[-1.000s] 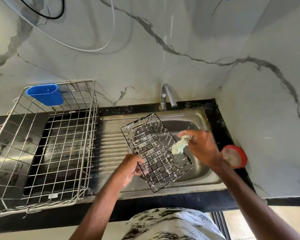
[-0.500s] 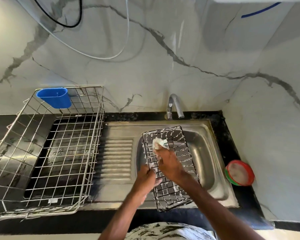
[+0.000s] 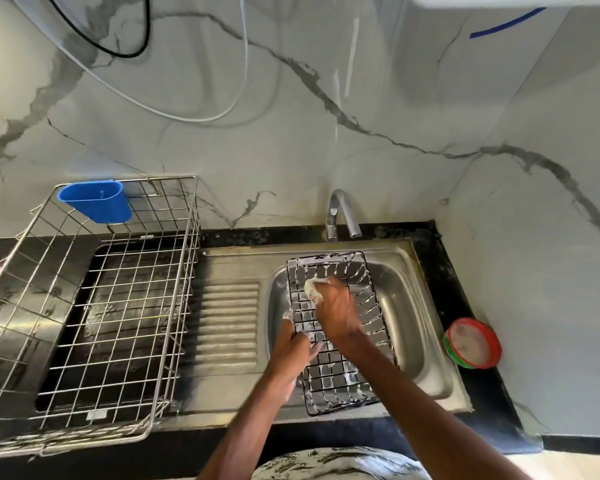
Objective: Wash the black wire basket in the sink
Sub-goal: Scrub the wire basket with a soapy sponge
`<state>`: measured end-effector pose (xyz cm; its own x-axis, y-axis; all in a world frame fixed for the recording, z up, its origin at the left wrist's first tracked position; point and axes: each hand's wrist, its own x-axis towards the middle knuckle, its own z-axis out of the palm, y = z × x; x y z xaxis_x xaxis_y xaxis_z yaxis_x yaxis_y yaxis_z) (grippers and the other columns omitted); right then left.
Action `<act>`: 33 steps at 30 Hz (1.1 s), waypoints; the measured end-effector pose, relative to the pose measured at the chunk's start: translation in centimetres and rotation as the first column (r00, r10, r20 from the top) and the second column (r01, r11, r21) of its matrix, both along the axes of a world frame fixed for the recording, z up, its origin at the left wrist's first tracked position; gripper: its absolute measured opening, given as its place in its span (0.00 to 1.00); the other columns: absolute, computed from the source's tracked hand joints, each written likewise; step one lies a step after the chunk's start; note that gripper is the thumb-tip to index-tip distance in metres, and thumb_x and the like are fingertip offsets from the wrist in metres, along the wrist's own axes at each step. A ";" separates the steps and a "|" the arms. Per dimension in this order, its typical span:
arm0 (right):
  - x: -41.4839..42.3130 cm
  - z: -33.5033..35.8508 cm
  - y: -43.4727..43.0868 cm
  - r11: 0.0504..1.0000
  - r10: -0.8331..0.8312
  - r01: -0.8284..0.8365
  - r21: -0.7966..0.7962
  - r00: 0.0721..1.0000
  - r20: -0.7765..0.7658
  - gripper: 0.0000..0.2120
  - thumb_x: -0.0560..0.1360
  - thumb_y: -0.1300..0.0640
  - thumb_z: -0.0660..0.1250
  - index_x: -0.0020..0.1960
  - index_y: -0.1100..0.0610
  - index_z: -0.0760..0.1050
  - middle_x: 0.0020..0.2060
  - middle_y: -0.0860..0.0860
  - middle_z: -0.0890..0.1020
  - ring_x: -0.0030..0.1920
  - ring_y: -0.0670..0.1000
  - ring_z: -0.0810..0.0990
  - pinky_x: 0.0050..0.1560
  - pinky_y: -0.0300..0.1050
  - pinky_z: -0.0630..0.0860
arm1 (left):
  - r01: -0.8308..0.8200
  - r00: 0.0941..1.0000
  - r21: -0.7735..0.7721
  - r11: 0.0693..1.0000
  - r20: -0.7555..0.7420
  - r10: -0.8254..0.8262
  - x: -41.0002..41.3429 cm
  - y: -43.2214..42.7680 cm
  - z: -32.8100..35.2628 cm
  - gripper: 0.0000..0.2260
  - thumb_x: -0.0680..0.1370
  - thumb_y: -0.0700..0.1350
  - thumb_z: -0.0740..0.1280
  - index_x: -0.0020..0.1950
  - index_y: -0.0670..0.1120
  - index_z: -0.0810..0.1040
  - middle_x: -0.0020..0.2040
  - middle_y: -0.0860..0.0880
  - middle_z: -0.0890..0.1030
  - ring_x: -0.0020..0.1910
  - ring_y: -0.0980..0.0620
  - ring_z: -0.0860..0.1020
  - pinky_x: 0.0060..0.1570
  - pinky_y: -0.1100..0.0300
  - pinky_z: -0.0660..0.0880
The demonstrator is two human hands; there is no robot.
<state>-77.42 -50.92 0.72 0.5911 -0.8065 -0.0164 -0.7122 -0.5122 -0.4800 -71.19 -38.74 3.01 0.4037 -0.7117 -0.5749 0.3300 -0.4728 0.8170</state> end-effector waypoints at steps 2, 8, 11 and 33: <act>0.5 -0.1 0.2 0.999 0.027 -0.026 -0.030 0.999 0.026 0.19 0.79 0.68 0.62 0.66 0.56 0.78 0.62 0.56 0.78 0.51 0.51 0.79 0.49 0.38 0.80 | -0.021 0.999 -0.017 1.000 -0.036 0.021 0.0 -0.3 -0.1 0.37 0.80 0.26 0.53 0.84 0.54 0.53 0.78 0.34 0.66 0.61 0.43 0.82 0.44 0.61 0.84; 1.8 -0.4 -0.5 0.988 0.050 -0.047 -0.149 0.999 0.014 0.29 0.67 0.75 0.73 0.62 0.50 0.82 0.62 0.57 0.80 0.60 0.57 0.81 0.55 0.51 0.83 | -0.027 1.000 -0.048 0.999 -0.007 0.026 -0.5 -0.4 1.2 0.37 0.82 0.28 0.51 0.84 0.59 0.49 0.80 0.41 0.63 0.62 0.49 0.80 0.53 0.63 0.82; 2.1 0.1 -1.0 0.972 0.071 -0.094 -0.214 0.991 -0.114 0.30 0.69 0.70 0.75 0.66 0.48 0.78 0.67 0.58 0.77 0.68 0.61 0.74 0.65 0.58 0.76 | -0.009 1.000 -0.057 0.998 0.005 0.009 -0.6 -0.4 1.2 0.37 0.83 0.28 0.51 0.84 0.59 0.46 0.76 0.46 0.68 0.54 0.54 0.78 0.50 0.67 0.81; 1.4 1.1 0.0 0.997 -0.021 0.037 -0.064 0.972 0.234 0.16 0.80 0.67 0.58 0.66 0.61 0.74 0.61 0.60 0.75 0.61 0.60 0.74 0.61 0.56 0.73 | 0.005 0.957 -0.129 0.992 0.289 0.032 -2.5 -2.0 4.8 0.30 0.82 0.26 0.53 0.83 0.43 0.54 0.45 0.64 0.63 0.29 0.85 0.66 0.29 0.79 0.67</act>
<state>-76.01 -50.97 1.80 0.5481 -0.8181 0.1741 -0.6003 -0.5297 -0.5992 -73.67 -40.77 7.83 0.5495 -0.7644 -0.3372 0.0759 -0.3562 0.9313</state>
